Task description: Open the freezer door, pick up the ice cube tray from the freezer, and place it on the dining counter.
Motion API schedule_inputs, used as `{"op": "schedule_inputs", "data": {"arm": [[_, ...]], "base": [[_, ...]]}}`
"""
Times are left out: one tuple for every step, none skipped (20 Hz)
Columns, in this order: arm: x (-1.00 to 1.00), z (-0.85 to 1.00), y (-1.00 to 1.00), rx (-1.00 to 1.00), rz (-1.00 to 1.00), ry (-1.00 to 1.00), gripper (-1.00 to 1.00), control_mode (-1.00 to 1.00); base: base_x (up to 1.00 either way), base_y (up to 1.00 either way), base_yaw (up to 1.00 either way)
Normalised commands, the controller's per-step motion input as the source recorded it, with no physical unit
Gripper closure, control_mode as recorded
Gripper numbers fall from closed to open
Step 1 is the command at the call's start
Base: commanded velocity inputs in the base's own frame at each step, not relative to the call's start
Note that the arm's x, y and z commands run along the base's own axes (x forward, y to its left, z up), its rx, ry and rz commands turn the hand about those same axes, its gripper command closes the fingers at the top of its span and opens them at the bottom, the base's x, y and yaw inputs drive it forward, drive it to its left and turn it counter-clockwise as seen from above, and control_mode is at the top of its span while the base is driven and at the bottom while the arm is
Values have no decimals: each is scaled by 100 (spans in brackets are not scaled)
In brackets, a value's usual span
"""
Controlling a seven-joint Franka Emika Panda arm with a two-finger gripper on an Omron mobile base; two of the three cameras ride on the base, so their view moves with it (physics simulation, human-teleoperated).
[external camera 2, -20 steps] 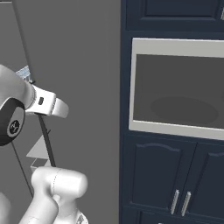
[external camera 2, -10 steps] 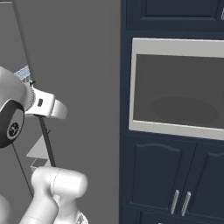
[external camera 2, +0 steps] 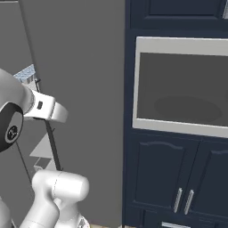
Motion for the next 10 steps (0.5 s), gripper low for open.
{"op": "schedule_inputs", "data": {"arm": [[0, 0, 0, 0, 0, 0, -100, 100], [0, 0, 0, 0, 0, 0, -100, 100], [0, 0, 0, 0, 0, 0, -100, 100], [0, 0, 0, 0, 0, 0, -100, 100], [0, 0, 0, 0, 0, 0, -100, 100], [0, 0, 0, 0, 0, 0, -100, 100], [0, 0, 0, 0, 0, 0, -100, 100], [0, 0, 0, 0, 0, 0, -100, 100], [0, 0, 0, 0, 0, 0, -100, 100], [0, 0, 0, 0, 0, 0, -100, 100]], "base": [[-61, 54, 0], [-61, 56, 6], [-59, 74, 10], [-53, 78, 12], [-50, 76, 15], [-49, 80, 19], [-36, 80, 19], [-19, 82, 19], [-3, 83, 18], [0, 79, 16]]}}
